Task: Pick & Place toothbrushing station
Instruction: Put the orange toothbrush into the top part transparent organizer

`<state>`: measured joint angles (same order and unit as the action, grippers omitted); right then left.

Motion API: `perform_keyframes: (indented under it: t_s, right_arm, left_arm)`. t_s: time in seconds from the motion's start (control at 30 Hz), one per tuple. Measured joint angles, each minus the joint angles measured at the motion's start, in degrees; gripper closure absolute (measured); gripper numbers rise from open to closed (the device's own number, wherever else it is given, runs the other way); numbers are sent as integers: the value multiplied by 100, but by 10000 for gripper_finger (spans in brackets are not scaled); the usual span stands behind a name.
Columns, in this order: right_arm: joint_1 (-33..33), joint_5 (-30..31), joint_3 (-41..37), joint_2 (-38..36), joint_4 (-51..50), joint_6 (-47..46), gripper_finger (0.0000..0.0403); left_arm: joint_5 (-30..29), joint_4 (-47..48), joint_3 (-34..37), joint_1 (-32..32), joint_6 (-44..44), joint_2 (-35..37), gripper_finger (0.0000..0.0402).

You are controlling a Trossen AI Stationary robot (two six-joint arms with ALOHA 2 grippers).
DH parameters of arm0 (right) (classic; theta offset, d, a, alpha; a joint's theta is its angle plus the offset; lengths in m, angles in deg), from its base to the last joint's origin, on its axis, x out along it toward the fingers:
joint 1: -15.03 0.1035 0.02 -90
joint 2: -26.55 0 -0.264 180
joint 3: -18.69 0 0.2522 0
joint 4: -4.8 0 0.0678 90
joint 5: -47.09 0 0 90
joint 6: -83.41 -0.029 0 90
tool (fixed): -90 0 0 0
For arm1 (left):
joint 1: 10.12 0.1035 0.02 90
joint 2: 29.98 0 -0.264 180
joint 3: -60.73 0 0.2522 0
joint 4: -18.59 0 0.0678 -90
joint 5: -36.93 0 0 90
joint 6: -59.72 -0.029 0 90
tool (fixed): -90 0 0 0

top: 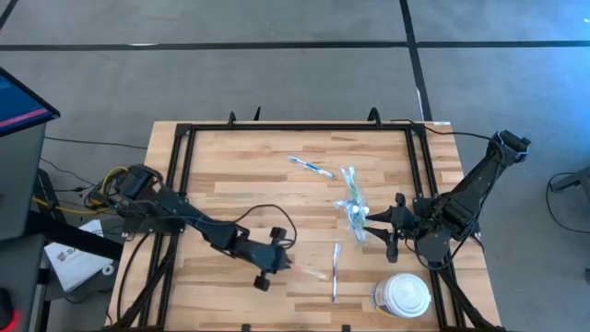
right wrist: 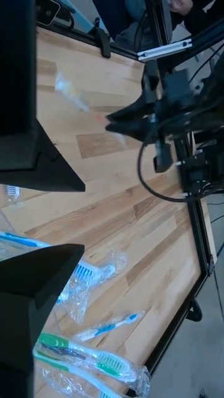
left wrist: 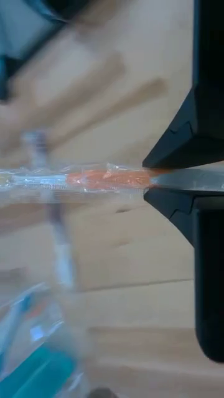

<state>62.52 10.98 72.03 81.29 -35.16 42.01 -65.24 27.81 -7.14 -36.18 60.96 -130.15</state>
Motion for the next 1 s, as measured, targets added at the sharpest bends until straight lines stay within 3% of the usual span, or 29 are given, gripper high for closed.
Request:
perform_keyframes:
  t_s: [0.43,1.0]
  right_arm:
    - [0,3,0,0,62,121,265]
    - [-31,6,0,2,1966,2432,264]
  left_arm:
    - [-49,-1890,-6,407,78,70,366]
    - [-41,-3826,-8,891,56,79,364]
